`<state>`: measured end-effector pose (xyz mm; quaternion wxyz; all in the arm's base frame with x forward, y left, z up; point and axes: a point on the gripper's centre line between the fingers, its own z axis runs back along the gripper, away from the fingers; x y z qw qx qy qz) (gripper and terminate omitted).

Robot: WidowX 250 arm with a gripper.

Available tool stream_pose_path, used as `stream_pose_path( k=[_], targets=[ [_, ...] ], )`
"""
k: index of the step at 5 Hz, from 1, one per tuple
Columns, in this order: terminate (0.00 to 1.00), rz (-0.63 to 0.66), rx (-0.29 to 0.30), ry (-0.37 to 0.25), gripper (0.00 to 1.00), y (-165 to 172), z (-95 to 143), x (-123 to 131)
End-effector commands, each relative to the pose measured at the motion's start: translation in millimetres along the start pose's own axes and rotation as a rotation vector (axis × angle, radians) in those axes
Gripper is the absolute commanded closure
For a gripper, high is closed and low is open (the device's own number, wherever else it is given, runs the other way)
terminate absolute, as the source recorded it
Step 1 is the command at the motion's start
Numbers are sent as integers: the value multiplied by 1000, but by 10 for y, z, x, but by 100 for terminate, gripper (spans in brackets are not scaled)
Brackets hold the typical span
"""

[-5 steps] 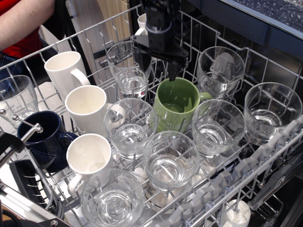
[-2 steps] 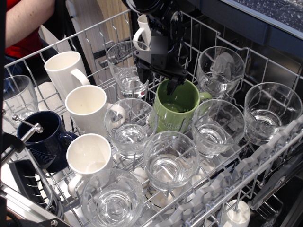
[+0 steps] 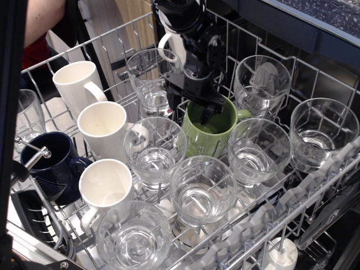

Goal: Pick up any cup

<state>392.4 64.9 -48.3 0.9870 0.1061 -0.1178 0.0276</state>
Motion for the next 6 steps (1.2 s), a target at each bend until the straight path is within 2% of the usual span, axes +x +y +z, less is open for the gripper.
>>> stream_pose_path(
  k=[1,3,4,6],
  targets=[
    [0,42,14,-34,100,111,7,283],
    [0,45,-3,-32,100,144,66,304],
    [0,47,-39,-37,100,182,215,304],
    [0,-30,-140,42,100,302,729,361]
  ],
)
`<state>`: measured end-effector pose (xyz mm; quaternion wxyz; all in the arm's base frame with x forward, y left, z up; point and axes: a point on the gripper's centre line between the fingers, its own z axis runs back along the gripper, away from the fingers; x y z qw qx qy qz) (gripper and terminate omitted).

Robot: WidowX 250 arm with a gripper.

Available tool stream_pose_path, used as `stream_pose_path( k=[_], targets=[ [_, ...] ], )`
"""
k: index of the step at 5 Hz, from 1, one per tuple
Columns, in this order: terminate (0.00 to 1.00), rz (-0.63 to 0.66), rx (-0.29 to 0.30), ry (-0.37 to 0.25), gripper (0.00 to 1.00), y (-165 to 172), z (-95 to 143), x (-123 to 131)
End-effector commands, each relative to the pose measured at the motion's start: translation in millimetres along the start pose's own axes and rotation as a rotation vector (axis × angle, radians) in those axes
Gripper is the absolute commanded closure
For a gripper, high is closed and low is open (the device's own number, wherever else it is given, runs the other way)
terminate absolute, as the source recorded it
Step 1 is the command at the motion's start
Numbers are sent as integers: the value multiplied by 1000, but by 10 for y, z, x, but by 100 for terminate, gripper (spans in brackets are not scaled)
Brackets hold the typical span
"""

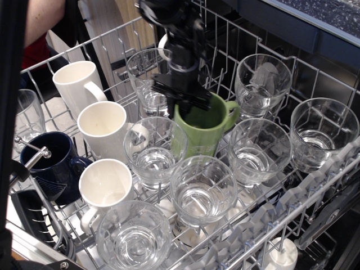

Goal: Pick up any cup

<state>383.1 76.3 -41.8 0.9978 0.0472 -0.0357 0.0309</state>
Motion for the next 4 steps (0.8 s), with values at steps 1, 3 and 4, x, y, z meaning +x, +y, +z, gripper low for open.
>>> stream_pose_path(
  k=[1,3,4],
  targets=[
    [0,-59,-87,-133,100,110,955,264],
    [0,-22,-147,-197,100,10,1380,218],
    [0,1,-139,-186,100,-20,1623,235]
  ],
)
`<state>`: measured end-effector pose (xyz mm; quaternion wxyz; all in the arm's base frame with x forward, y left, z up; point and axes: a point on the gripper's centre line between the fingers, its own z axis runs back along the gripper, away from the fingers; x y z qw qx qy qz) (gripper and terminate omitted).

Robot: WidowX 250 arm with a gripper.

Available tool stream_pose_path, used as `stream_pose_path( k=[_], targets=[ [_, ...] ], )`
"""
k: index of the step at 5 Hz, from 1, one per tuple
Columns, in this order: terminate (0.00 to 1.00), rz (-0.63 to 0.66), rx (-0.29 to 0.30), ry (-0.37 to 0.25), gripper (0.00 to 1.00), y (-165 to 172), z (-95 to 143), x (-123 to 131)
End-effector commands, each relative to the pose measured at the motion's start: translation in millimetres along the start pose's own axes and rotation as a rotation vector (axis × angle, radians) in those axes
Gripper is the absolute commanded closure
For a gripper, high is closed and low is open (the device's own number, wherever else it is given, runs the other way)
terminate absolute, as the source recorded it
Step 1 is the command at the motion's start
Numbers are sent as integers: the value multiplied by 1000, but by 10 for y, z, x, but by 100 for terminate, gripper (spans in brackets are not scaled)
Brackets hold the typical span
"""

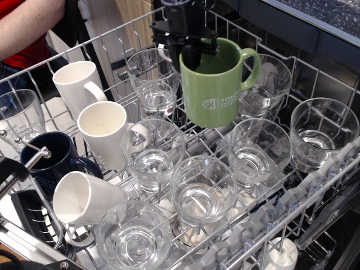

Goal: Pick up any cup

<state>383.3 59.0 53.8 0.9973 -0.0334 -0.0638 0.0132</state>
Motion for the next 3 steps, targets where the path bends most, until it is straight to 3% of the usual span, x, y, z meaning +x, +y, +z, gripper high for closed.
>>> stream_pose_path(
  k=[1,2,3],
  targets=[
    [0,3,42,-123,100,-54,828,168],
    [0,-29,72,-127,100,-58,932,152],
    [100,-46,72,-130,100,-38,1029,144]
  ],
)
